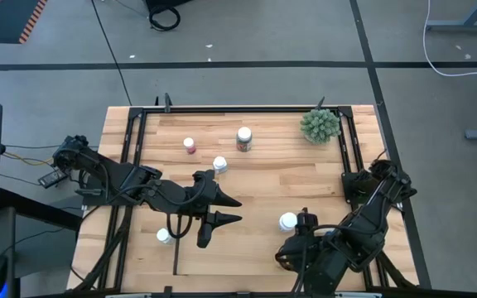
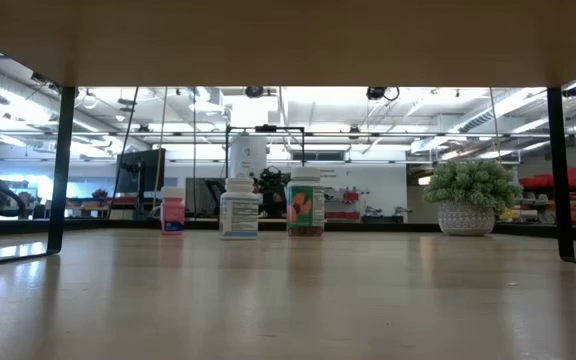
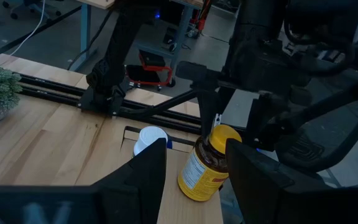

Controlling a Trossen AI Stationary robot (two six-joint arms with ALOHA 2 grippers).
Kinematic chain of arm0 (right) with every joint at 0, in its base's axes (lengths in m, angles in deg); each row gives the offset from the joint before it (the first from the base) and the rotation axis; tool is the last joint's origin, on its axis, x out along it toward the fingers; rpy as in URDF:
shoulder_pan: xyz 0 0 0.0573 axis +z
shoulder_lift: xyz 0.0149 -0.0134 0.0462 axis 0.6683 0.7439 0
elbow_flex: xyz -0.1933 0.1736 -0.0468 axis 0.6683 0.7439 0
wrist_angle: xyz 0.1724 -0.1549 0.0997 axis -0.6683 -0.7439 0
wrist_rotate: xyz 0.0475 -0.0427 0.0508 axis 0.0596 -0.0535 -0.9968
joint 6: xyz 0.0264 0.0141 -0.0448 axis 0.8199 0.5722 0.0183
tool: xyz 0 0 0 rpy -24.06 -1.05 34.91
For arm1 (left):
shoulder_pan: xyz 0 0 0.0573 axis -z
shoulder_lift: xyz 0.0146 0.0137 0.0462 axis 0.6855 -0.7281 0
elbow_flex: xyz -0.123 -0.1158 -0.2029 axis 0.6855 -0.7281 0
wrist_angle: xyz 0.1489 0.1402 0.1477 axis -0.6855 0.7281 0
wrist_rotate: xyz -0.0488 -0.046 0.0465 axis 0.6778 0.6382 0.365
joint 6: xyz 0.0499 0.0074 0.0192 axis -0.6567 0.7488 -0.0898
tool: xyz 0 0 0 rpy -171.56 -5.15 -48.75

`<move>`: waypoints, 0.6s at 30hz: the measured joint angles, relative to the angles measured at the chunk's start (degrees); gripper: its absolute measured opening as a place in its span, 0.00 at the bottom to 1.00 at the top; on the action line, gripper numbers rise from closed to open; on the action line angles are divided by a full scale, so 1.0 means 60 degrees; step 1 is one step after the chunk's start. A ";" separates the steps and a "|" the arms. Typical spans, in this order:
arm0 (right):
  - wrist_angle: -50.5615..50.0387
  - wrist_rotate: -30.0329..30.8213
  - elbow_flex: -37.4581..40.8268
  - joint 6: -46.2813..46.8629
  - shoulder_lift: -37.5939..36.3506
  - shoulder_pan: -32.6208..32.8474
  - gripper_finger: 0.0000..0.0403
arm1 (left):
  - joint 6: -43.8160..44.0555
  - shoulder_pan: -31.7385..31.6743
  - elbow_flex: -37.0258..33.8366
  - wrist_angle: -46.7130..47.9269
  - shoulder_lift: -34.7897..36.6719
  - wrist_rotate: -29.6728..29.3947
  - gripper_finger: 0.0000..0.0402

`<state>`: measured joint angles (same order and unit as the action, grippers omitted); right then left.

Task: Pick and place medicine bottles onto shelf by color
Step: Put the yellow medicine bottle on the shelf, then put the blue medicine bottle on the shelf

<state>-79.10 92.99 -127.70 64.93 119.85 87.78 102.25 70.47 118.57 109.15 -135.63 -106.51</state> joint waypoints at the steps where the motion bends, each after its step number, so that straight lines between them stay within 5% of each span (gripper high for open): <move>1: 0.0003 0.0000 0.0000 0.0075 -0.0029 0.0011 0.79 | 0.0001 0.0000 0.0000 0.0000 0.0000 0.0000 0.43; 18: -0.1007 -0.1646 0.0000 -0.0092 -0.0661 0.0650 0.79 | -0.0083 0.0008 0.0000 0.0006 -0.0004 0.0000 0.43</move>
<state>-85.14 83.11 -127.70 64.38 115.89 91.68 101.75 70.52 118.57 109.18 -135.66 -106.51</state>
